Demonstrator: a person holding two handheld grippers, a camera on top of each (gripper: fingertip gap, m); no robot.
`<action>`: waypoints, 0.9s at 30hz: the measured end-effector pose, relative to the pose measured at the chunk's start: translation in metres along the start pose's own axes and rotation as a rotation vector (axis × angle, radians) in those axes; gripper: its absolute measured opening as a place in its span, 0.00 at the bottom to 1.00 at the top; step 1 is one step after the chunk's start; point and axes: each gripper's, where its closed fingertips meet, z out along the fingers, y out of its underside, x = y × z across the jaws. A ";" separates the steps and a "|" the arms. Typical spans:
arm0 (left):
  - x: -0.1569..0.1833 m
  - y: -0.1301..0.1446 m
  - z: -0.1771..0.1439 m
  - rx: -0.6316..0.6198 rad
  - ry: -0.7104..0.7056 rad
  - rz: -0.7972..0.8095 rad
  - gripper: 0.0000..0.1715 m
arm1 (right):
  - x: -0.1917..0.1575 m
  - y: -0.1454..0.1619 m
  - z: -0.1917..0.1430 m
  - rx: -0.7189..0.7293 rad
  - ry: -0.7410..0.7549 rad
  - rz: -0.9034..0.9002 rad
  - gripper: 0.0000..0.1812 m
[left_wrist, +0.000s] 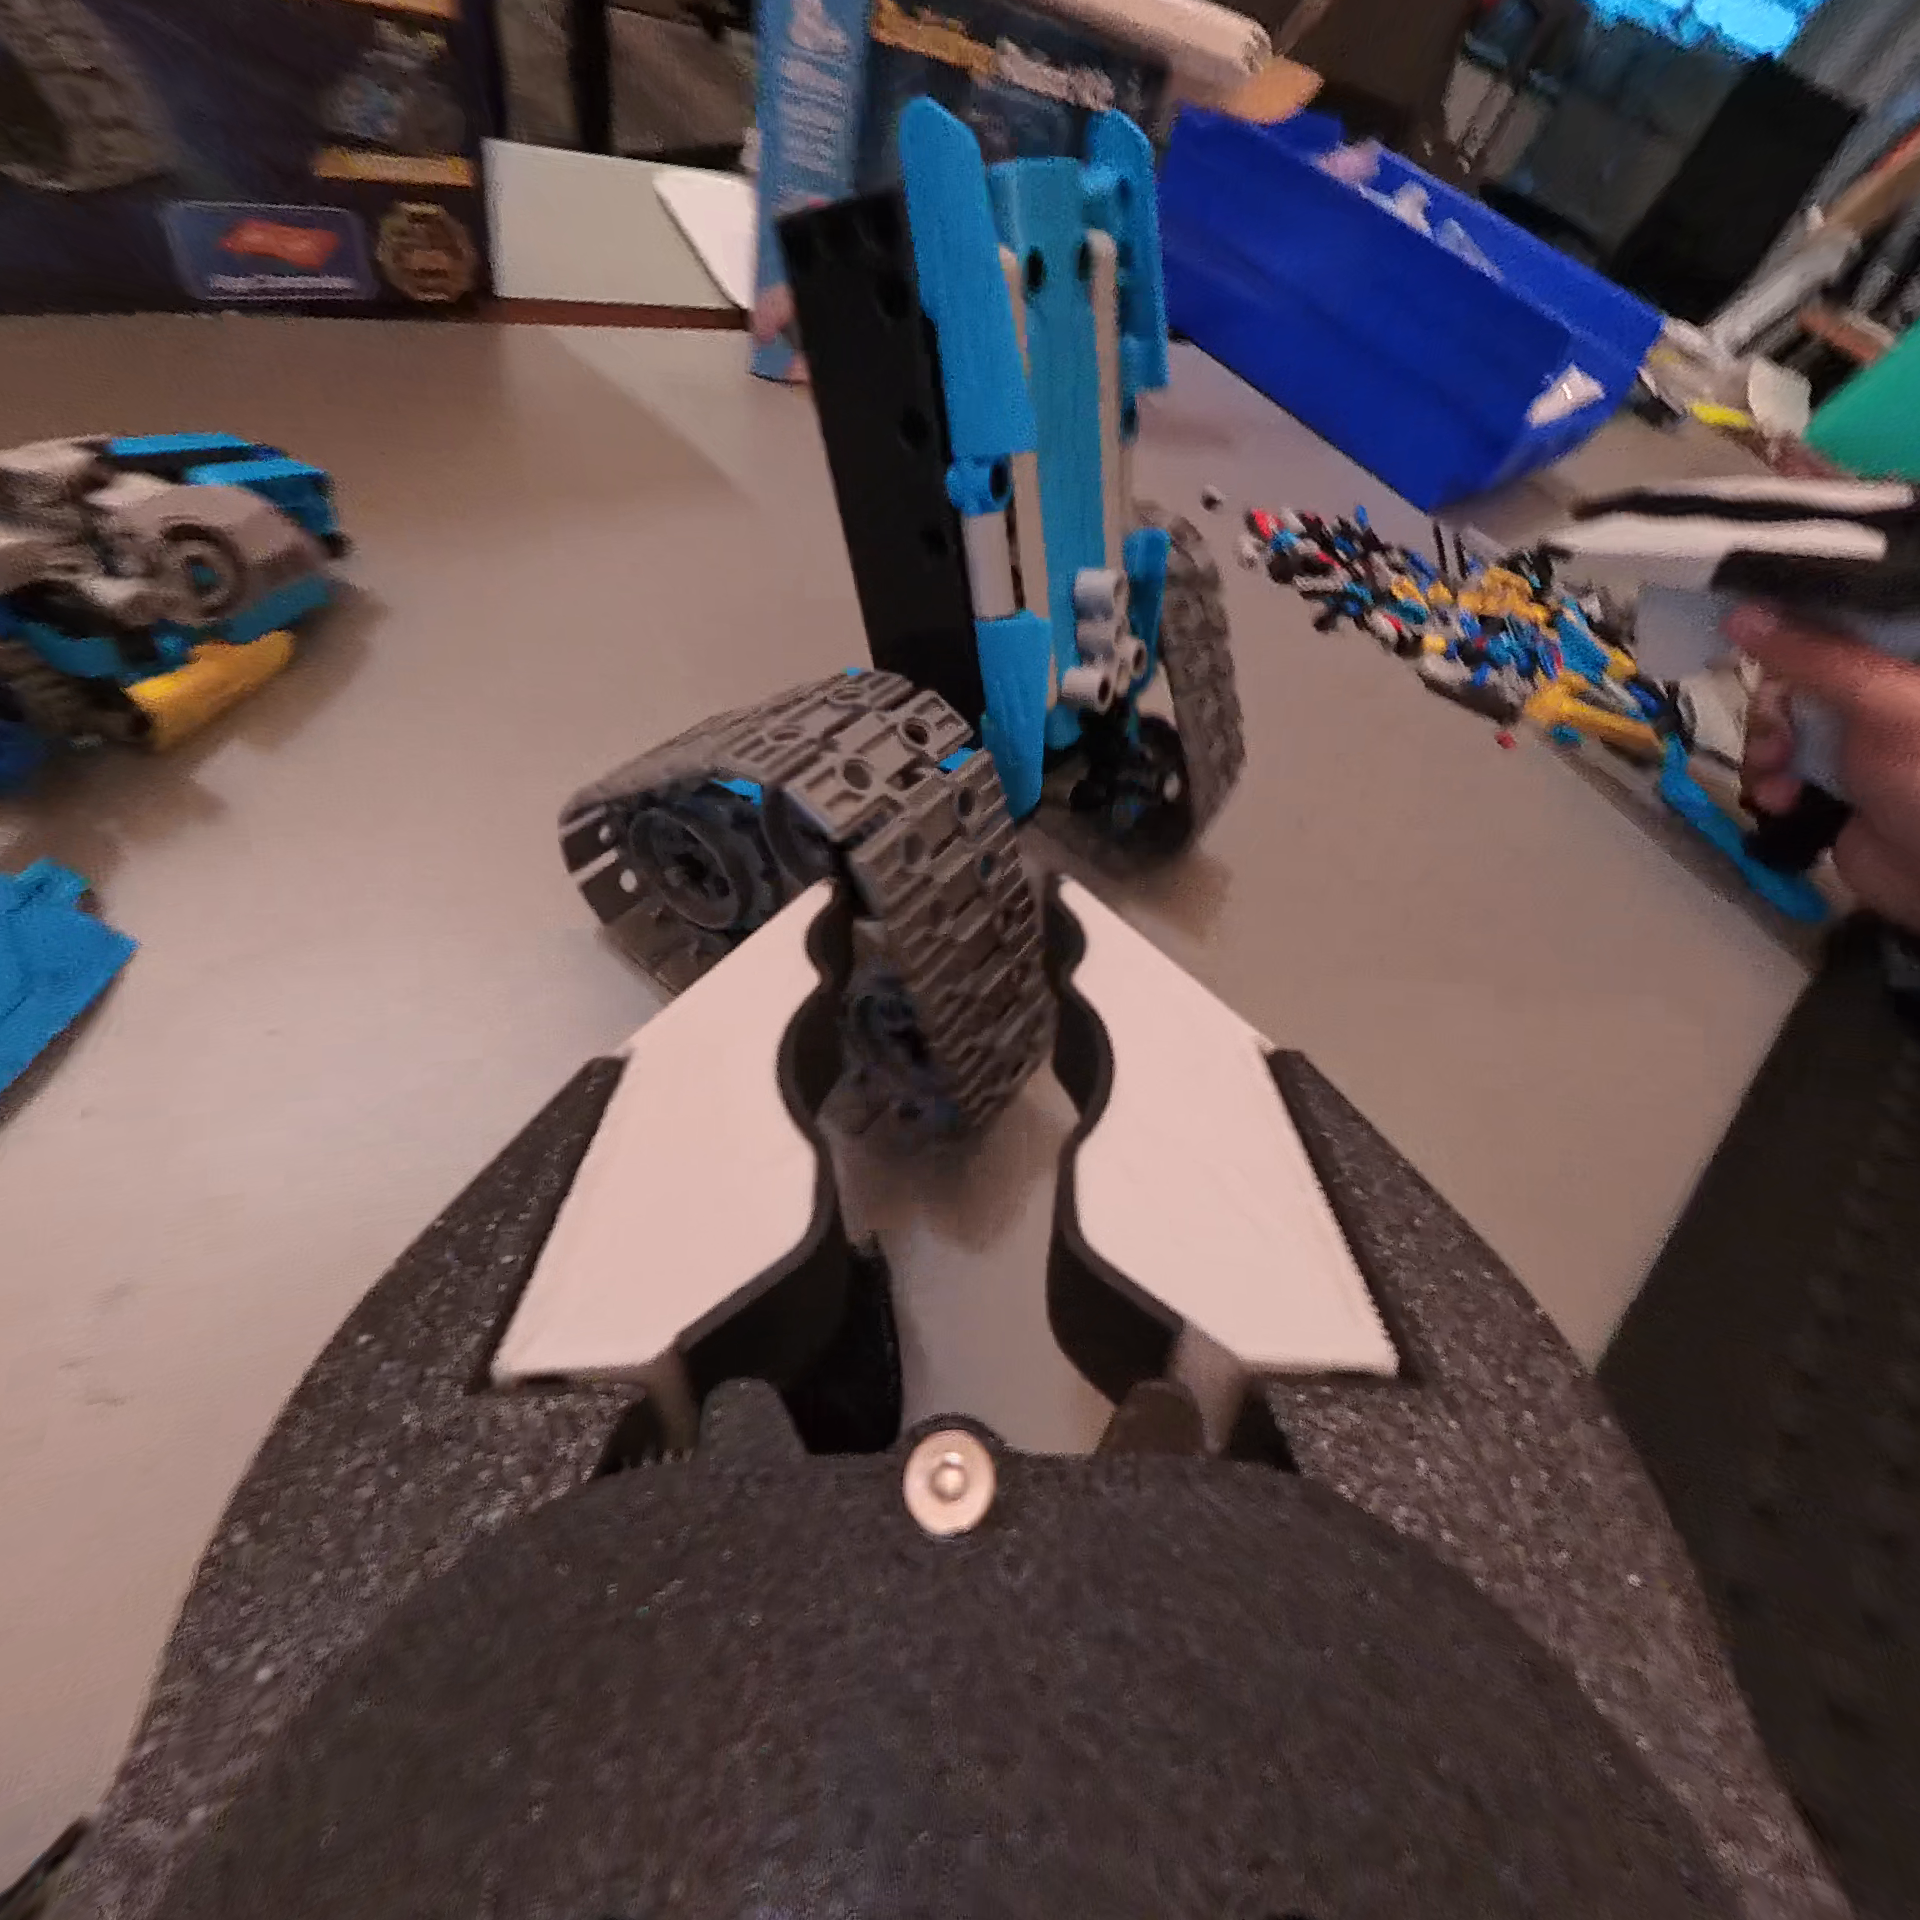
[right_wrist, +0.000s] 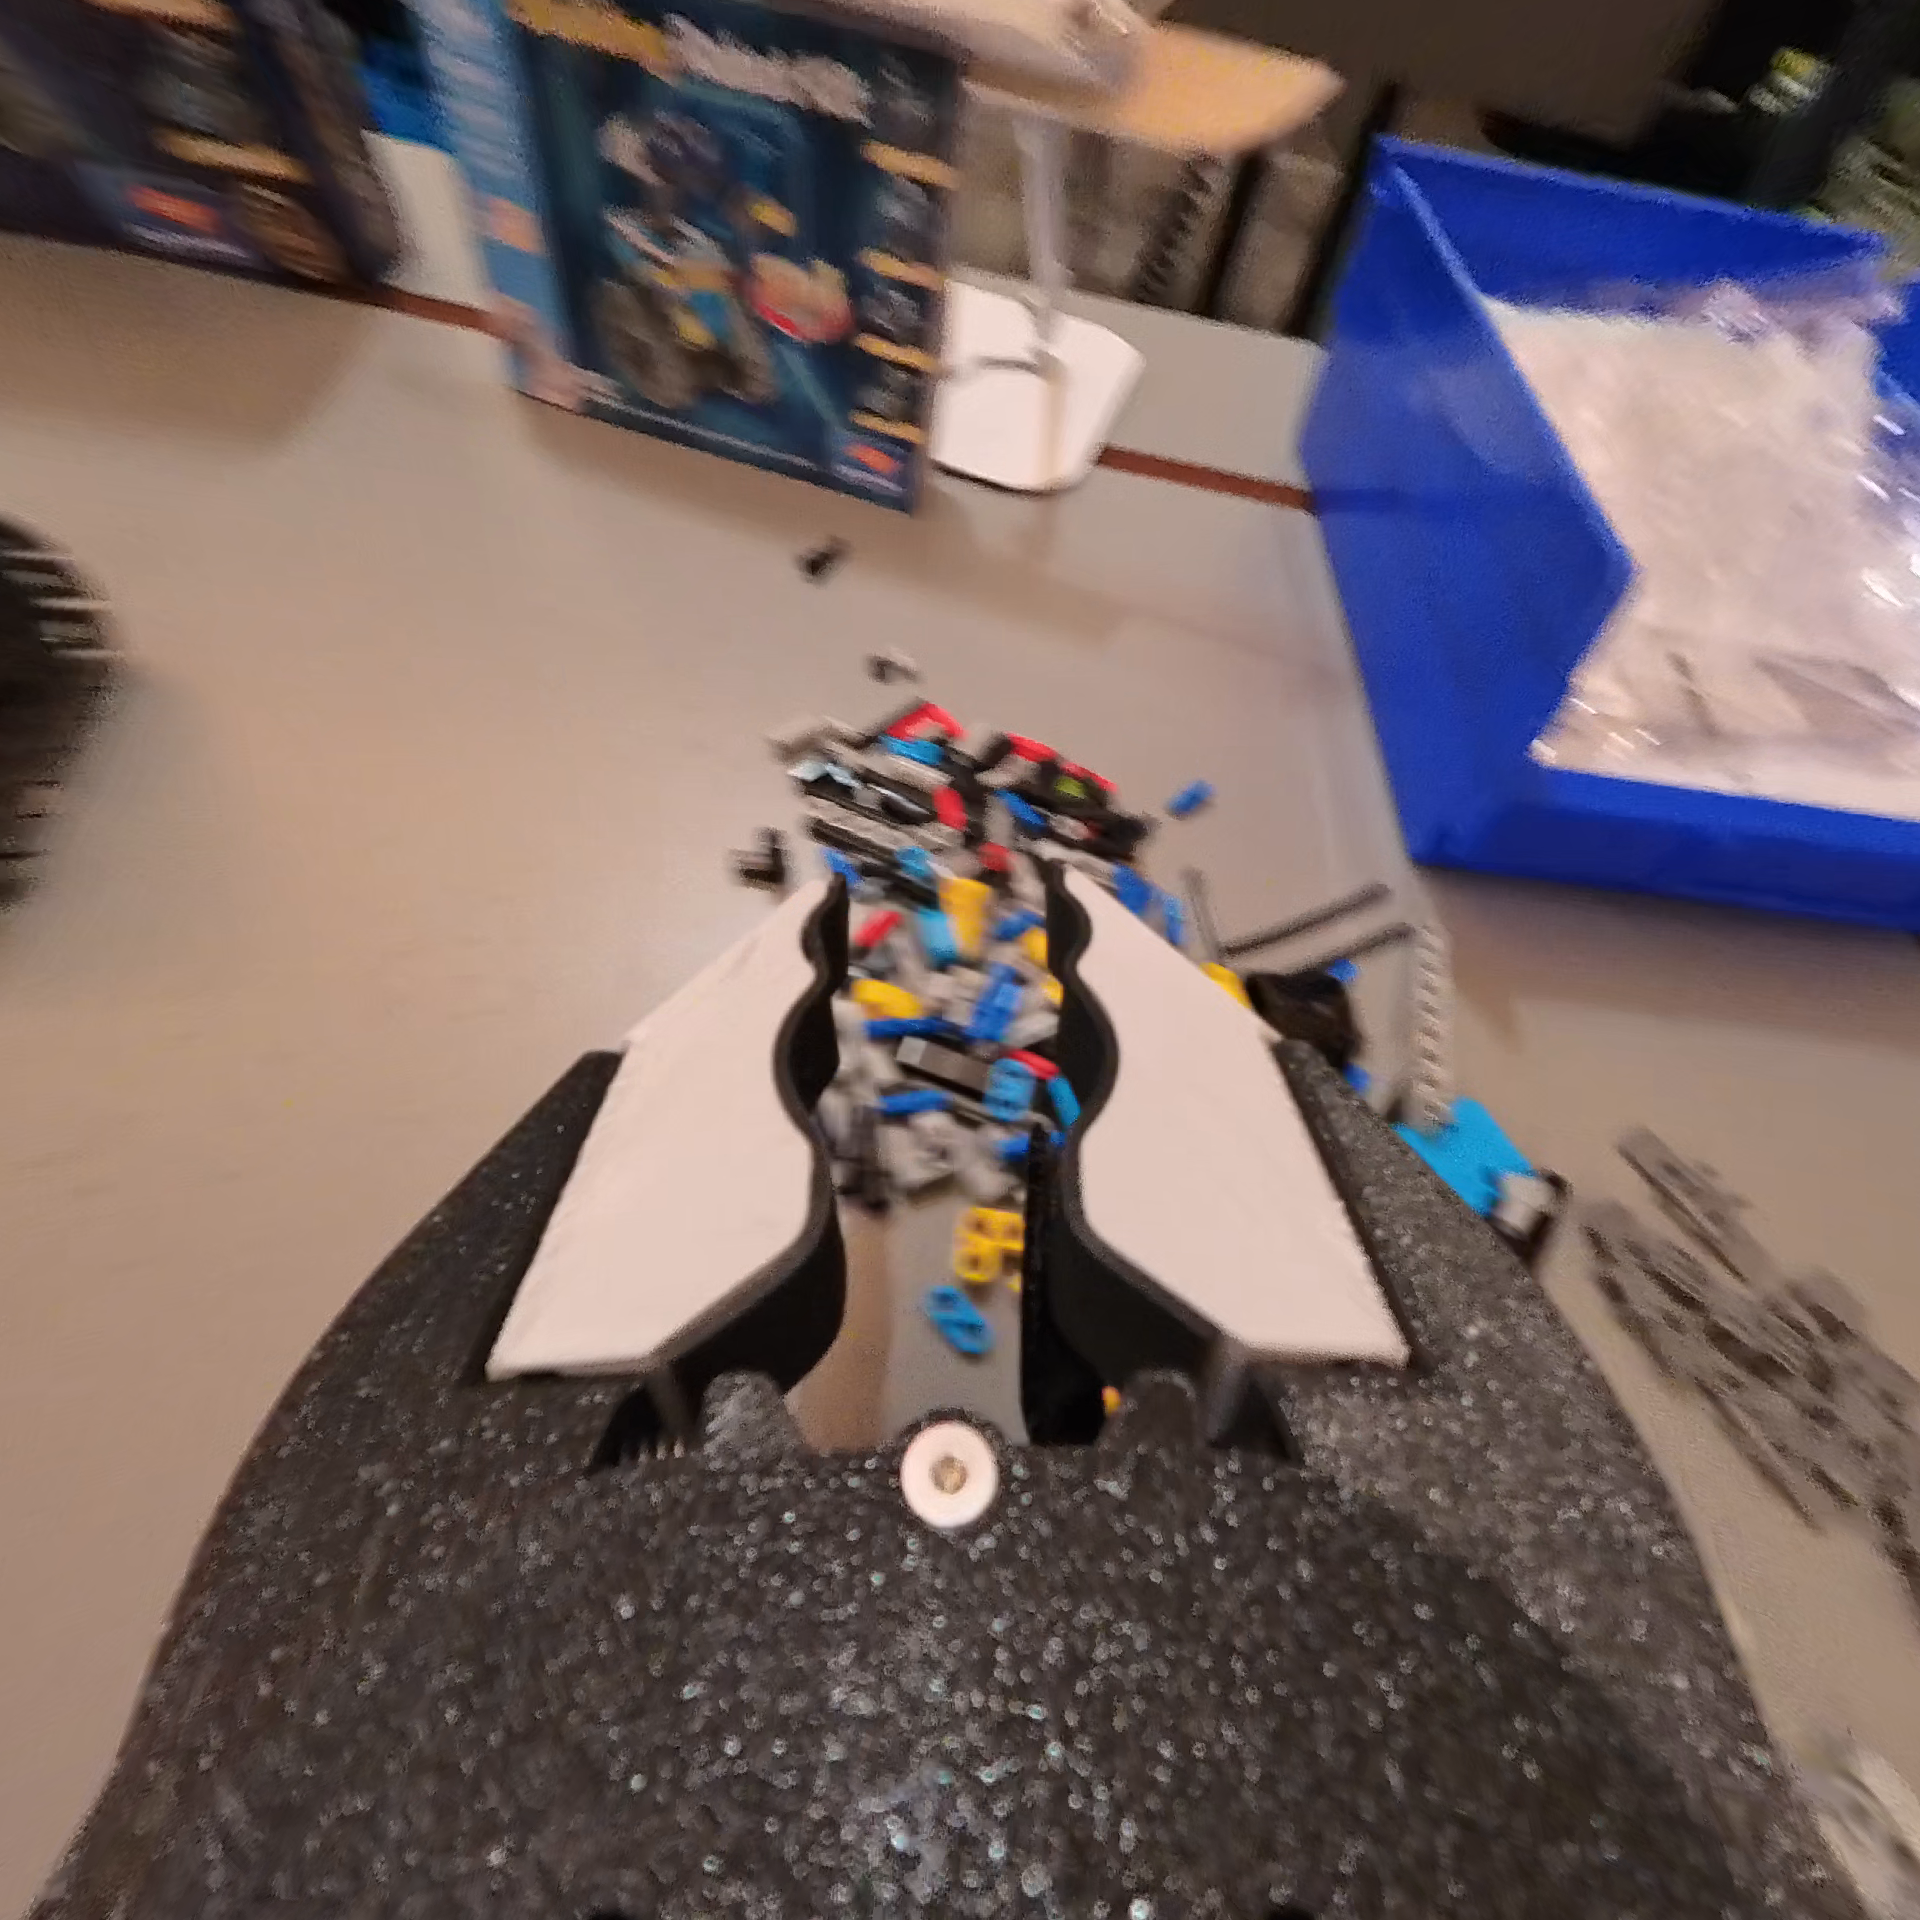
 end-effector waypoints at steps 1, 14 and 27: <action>0.011 0.003 0.003 -0.016 0.032 0.026 0.18 | -0.020 -0.008 -0.004 0.034 -0.062 -0.021 0.21; 0.067 -0.061 -0.045 0.408 0.219 0.182 0.20 | -0.229 -0.037 -0.022 0.045 -0.769 -0.213 0.21; -0.007 -0.097 -0.005 0.199 0.277 -0.035 0.49 | -0.278 -0.046 -0.010 0.084 -0.681 -0.144 0.17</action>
